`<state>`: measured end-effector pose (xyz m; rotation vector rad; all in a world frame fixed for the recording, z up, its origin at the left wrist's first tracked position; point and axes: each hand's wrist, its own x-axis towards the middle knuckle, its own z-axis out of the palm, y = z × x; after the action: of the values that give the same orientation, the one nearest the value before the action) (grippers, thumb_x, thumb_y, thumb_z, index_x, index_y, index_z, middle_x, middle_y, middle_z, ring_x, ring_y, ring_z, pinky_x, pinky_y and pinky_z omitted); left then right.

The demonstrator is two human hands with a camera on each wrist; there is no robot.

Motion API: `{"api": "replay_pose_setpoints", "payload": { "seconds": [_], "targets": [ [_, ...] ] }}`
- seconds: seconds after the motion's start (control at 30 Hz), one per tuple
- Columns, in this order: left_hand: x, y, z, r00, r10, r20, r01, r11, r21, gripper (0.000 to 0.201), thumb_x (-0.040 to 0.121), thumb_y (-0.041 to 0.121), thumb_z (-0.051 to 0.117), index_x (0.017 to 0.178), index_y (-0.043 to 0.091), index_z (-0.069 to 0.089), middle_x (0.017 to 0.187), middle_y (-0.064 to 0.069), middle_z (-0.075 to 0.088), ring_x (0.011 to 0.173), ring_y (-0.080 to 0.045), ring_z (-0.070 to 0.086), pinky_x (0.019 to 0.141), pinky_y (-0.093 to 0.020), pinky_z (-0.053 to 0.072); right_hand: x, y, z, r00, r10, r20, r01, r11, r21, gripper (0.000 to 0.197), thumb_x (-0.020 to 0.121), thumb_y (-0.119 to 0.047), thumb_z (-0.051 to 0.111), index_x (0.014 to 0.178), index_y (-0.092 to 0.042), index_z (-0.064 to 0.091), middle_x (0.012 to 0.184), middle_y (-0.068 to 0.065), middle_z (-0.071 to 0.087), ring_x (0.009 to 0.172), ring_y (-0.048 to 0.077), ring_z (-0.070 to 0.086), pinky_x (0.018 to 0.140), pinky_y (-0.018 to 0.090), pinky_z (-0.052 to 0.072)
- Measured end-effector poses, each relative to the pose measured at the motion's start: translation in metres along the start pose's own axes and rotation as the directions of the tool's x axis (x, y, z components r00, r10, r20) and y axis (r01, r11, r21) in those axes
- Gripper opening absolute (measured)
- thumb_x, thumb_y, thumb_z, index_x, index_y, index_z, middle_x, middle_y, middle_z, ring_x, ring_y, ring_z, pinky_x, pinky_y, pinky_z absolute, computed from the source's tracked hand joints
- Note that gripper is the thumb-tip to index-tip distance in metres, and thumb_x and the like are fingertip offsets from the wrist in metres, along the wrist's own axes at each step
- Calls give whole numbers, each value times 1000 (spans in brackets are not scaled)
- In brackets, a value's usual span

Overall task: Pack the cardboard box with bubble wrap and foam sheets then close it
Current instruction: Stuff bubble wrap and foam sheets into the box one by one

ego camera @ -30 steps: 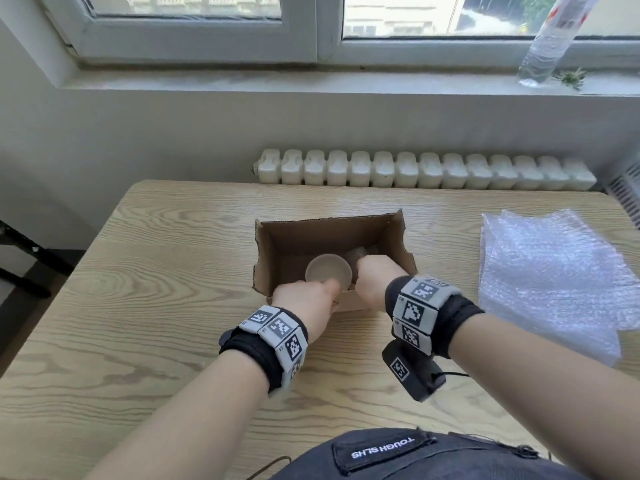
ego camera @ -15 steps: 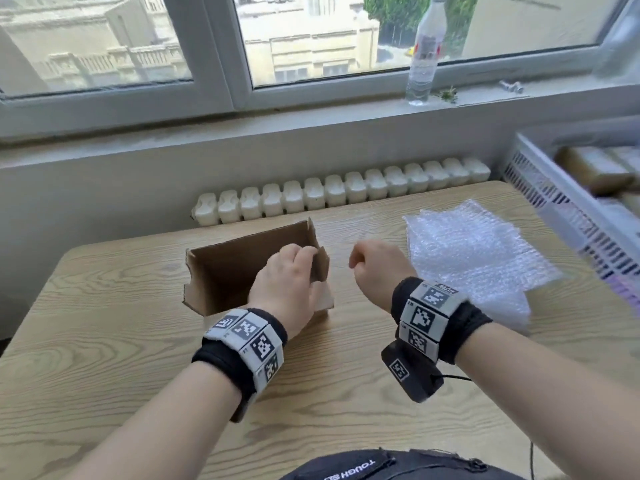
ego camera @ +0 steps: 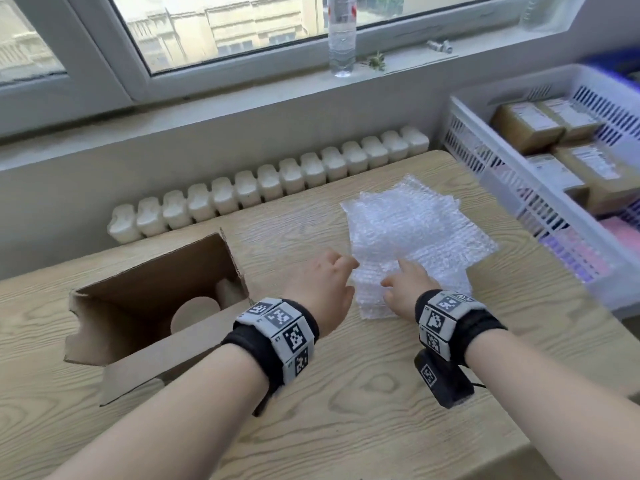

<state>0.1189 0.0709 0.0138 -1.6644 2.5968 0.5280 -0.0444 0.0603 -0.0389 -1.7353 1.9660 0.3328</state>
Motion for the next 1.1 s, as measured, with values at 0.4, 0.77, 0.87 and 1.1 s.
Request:
{"api": "replay_pose_setpoints", "payload": {
  "seconds": [0.4,0.77,0.87,1.1],
  "targets": [
    [28,7,-10,998,-42,-40,36,989,-142,56,97,24,45,147,17,22,152,-4,25,137,-20,30,110,-30,28,-7,-1,-56,831,-19,-556,98,989,111,40,85,4,42,107,-19,65,118,-4,60,109,18,54,97,35,27],
    [6,-4,-108,911,-81,-405,-42,957,-285,22,92,25,54,110,15,64,113,-6,64,102,-25,61,91,-36,47,-84,-59,-156,565,-291,-773,564,819,104,33,78,4,49,71,-21,70,80,-10,57,85,15,58,102,41,35],
    [-9,-19,-126,882,-165,-442,-35,912,-410,17,92,24,56,91,12,67,94,-7,70,91,-26,64,85,-38,51,-92,-68,-167,572,-201,-795,578,787,217,23,82,-11,59,102,-22,64,115,0,57,116,20,50,107,45,35],
    [-59,-65,-160,843,-415,-341,-56,564,-824,13,93,18,55,81,18,58,94,-9,64,90,-20,64,86,-36,55,-99,-80,-170,823,4,-568,423,663,618,85,81,-52,61,147,-24,16,152,13,27,137,32,32,109,47,32]
  ]
}}
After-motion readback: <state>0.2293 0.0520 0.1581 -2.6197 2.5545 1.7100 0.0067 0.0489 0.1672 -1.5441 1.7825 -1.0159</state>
